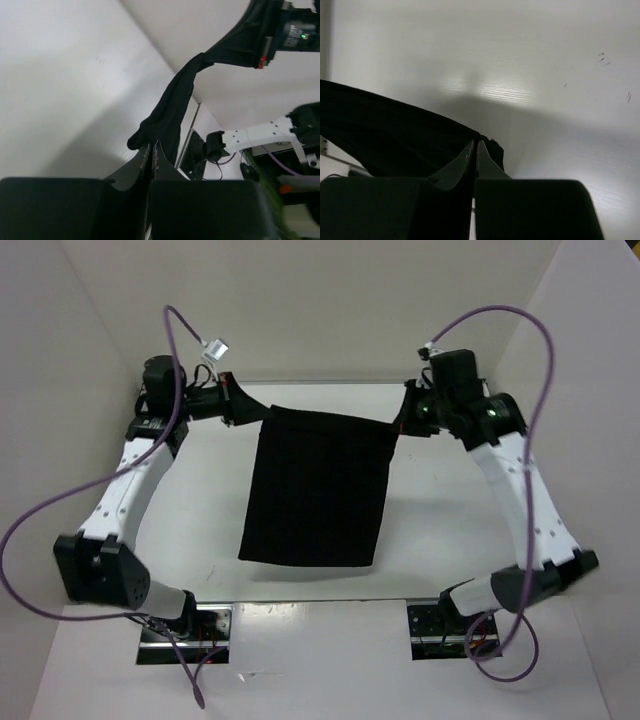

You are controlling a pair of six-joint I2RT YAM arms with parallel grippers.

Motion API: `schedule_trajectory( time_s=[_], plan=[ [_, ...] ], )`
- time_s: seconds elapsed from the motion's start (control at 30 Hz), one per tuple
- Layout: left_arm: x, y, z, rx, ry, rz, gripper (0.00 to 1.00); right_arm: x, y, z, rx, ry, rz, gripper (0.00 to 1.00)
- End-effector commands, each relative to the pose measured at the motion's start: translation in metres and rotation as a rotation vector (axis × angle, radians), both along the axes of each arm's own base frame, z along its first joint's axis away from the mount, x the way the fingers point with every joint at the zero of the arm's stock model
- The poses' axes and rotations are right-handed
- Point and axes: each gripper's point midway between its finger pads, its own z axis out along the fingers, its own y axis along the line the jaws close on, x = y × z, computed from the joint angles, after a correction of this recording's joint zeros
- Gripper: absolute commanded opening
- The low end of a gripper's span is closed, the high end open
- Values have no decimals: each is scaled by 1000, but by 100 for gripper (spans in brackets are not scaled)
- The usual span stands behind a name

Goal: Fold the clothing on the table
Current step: Fold the skirt

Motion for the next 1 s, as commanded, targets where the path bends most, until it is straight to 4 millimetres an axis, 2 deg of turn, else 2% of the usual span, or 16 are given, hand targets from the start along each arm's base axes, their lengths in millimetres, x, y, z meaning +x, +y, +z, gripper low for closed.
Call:
schedule_trajectory(
  time_s=[0.0, 0.1, 0.13, 0.17, 0.2, 0.23, 0.33, 0.47, 0.53, 0.67, 0.73, 0.8, 0.83, 0.87, 0.93, 0.97],
  plan=[
    [44, 2, -54, 44, 87, 45, 0, 51, 2, -39, -52, 28, 10, 0],
    [81, 0, -86, 63, 139, 53, 0, 76, 8, -61, -61, 52, 15, 0],
    [96, -1, -108, 74, 175, 50, 0, 91, 12, -75, -65, 68, 15, 0],
    [106, -1, -116, 84, 177, 61, 0, 99, 15, -76, -65, 65, 15, 0],
    [116, -2, -110, 82, 158, 61, 0, 107, 11, -82, -73, 68, -3, 0],
    [129, -2, -132, 95, 199, 68, 0, 114, 13, -96, -83, 100, -3, 0],
    [150, -3, -153, 110, 230, 63, 1, 128, 15, -111, -97, 126, -9, 0],
    [162, -2, -180, 132, 271, 73, 1, 133, 18, -127, -99, 151, -1, 0],
    [163, -2, -191, 135, 294, 72, 2, 127, 21, -137, -96, 179, 23, 0],
    [158, 0, -213, 155, 327, 73, 2, 113, 30, -155, -111, 218, 53, 0],
    [151, 0, -228, 159, 360, 71, 2, 107, 25, -165, -133, 242, 40, 0],
    [148, 0, -234, 160, 371, 70, 2, 110, 19, -166, -160, 235, 13, 0],
    [146, -1, -226, 147, 367, 60, 2, 111, 19, -161, -158, 228, 13, 0],
    [142, -2, -211, 135, 340, 43, 2, 107, 18, -155, -159, 231, 13, 0],
    [138, -2, -194, 131, 305, 45, 2, 110, 17, -127, -140, 169, -5, 0],
    [136, -2, -168, 124, 246, 48, 2, 109, 14, -117, -143, 152, -14, 0]
  ],
)
